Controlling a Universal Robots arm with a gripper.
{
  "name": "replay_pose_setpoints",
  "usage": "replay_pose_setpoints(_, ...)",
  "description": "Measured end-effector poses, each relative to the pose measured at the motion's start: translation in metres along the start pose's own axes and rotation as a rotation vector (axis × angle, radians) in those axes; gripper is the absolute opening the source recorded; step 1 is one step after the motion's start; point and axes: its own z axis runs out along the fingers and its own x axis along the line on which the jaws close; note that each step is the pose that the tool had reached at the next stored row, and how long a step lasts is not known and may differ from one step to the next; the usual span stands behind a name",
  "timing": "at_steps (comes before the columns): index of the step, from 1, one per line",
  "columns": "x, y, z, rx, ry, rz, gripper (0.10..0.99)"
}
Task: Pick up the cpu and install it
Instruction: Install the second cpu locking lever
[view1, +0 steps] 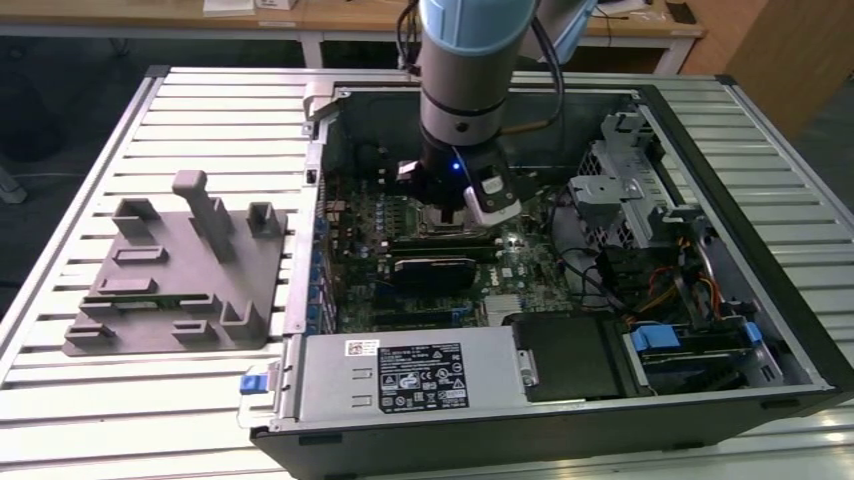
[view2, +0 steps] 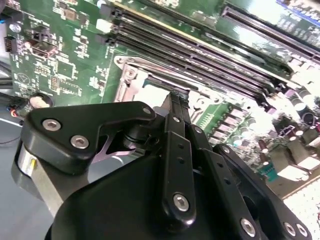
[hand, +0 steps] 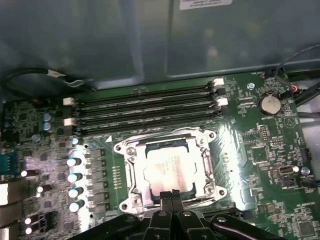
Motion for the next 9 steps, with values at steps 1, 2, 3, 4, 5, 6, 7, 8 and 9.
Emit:
replay_pose_setpoints(1,-0.001,0.002,0.0006,0.004,-0.0006,0.0,0.106)
replay_pose_setpoints(2,-0.0018,0.0039,0.0011,0.008,-0.0013,0.0,0.106)
replay_pose_setpoints(3,-0.0027,0.0058,0.0016,0.014,-0.0019,0.0,0.106)
replay_pose_setpoints(4,-0.0034,0.0077,0.0021,0.02,-0.0028,-0.001,0.106)
replay_pose_setpoints(5,-0.0041,0.0096,0.0027,0.026,-0.0037,-0.001,0.106)
replay_pose_setpoints(6,-0.0047,0.0117,0.0034,0.033,-0.0048,-0.001,0.106)
replay_pose_setpoints(7,-0.0054,0.0137,0.004,0.04,-0.0058,-0.002,0.106)
replay_pose_setpoints(8,-0.0059,0.016,0.0046,0.047,-0.0067,-0.002,0.106)
replay_pose_setpoints(9,-0.0064,0.0193,0.0055,0.051,-0.0074,-0.002,0.106)
